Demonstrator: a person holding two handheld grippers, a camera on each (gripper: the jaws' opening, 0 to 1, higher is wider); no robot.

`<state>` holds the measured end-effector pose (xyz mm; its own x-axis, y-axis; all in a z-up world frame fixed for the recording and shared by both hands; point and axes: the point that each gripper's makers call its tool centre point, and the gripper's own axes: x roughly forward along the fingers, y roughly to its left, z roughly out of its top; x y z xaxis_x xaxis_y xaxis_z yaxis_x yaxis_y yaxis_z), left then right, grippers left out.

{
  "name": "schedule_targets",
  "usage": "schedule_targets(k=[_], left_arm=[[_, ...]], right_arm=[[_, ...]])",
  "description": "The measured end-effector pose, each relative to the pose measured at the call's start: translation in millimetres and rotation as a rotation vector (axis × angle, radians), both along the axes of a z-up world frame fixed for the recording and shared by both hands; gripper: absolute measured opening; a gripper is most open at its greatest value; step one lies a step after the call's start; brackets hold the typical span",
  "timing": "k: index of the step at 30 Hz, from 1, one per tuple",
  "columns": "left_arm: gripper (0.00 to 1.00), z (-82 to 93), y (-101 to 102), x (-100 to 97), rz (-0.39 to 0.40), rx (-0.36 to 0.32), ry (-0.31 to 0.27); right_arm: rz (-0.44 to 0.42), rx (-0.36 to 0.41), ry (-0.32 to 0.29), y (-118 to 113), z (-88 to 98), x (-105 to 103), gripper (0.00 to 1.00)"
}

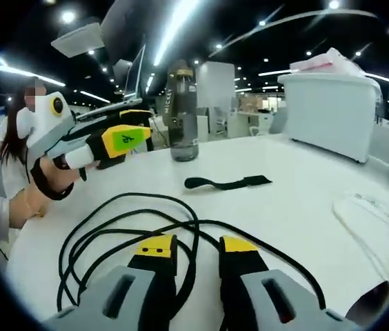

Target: Coil the Type-C to USB data cable on the desktop and secure it with Velcro straps.

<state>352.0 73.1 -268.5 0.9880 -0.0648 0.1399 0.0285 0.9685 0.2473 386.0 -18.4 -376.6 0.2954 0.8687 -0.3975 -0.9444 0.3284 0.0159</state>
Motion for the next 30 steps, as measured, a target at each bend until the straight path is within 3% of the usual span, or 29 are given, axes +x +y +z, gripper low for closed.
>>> schedule_targets(k=[8, 11, 21, 24, 30], left_arm=[[0.44, -0.9, -2.7, 0.7, -0.017, -0.018, 0.005], [0.44, -0.4, -2.5, 1.1, -0.019, -0.022, 0.005], [0.44, -1.8, 1.9, 1.1, -0.014, -0.044, 0.015], [0.44, -4.4, -0.4, 1.2, -0.025, -0.044, 0.024], [0.45, -8.7, -14.6, -0.5, -0.068, -0.019, 0.036]], right_arm=[[0.01, -0.058, -0.008, 3.2, -2.5, 5.4, 0.12], [0.046, -0.102, -0.057, 5.0, -3.2, 0.7, 0.11], [0.05, -0.187, -0.116, 8.9, -3.6, -3.7, 0.02], [0.058, -0.228, -0.176, 2.6, -2.1, -4.1, 0.02], [-0.046, -0.152, -0.309, -35.7, 31.2, -1.9, 0.01]])
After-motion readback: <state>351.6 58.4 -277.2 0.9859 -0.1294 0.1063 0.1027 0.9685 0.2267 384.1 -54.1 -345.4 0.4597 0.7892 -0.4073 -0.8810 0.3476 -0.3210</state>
